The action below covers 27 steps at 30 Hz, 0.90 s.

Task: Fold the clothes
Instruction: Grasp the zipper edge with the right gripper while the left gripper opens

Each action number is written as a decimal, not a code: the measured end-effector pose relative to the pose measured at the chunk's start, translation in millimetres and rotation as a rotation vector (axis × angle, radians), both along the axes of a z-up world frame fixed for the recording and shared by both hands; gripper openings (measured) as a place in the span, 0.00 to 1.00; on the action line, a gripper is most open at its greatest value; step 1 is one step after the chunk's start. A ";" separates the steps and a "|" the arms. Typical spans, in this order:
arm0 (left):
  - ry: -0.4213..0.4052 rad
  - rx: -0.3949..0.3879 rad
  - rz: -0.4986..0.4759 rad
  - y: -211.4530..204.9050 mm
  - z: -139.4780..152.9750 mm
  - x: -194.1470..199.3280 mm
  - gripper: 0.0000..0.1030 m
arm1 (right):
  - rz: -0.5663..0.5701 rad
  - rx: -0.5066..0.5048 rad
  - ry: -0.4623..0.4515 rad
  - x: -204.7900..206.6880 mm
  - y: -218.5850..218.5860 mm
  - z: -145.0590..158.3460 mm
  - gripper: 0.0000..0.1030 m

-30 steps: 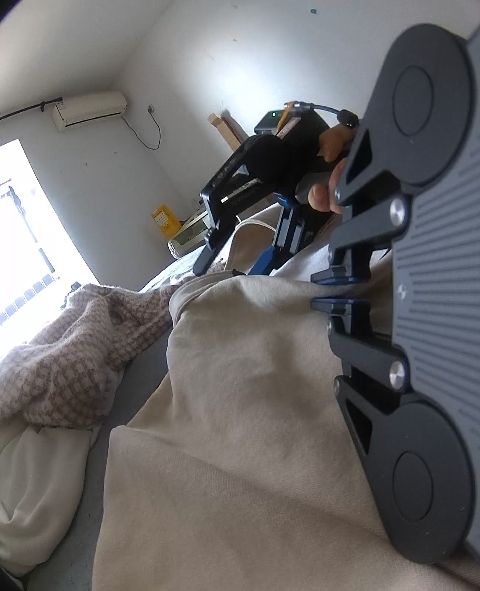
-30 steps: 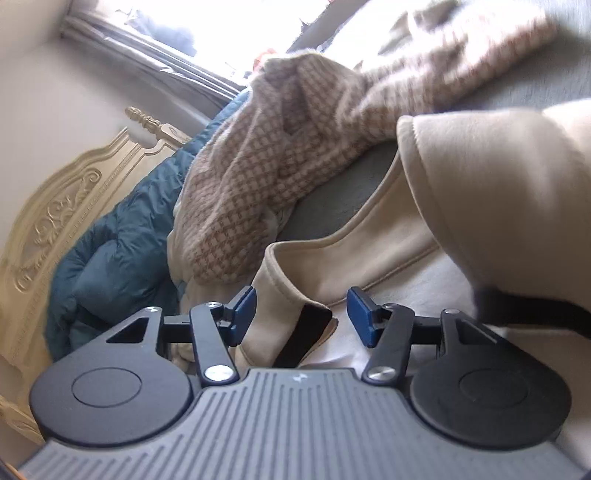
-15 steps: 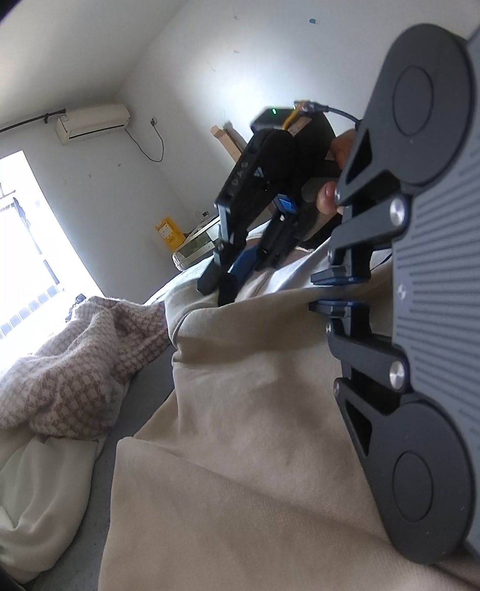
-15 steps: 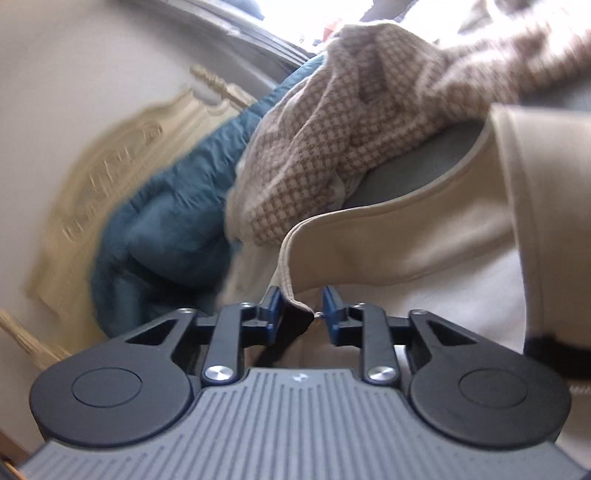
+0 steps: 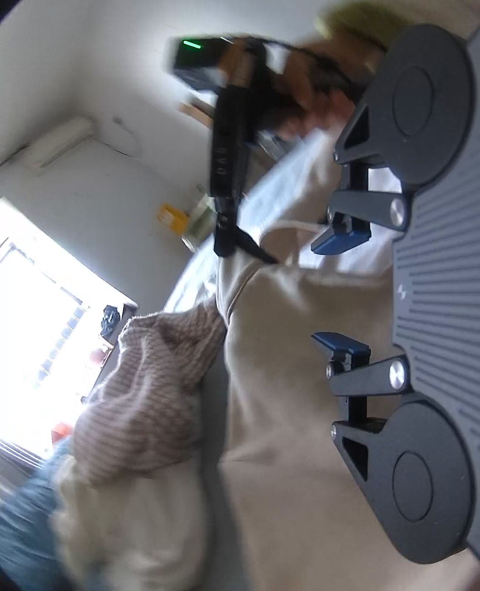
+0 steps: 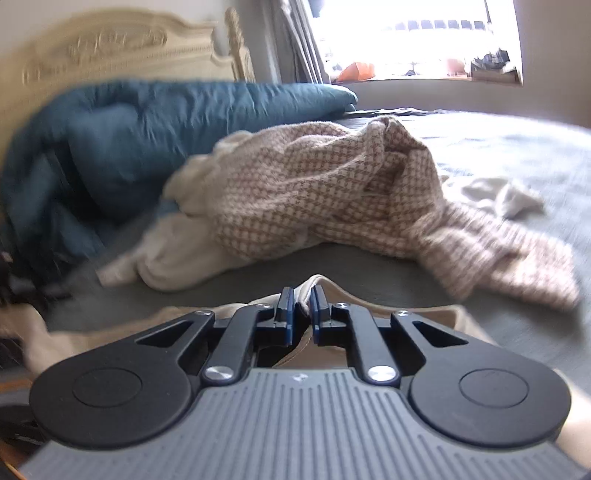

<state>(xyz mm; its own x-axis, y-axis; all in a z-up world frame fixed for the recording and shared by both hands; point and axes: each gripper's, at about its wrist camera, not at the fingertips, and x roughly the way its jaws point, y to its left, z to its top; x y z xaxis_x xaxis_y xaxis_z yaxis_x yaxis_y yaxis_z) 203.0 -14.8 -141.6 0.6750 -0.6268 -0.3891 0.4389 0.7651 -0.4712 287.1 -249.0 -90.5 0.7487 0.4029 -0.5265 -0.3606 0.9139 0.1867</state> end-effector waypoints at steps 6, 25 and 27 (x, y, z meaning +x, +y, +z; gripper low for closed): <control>0.028 0.276 -0.009 -41.5 -10.4 21.3 0.41 | -0.001 -0.238 0.000 6.7 22.9 16.1 0.06; -0.034 0.339 -0.028 -53.2 -23.1 13.8 0.52 | -0.105 -0.099 0.077 -20.6 -42.3 12.8 0.13; -0.022 0.312 -0.030 -49.5 -23.5 15.9 0.52 | 0.025 -0.131 0.128 -46.6 -37.1 3.4 0.13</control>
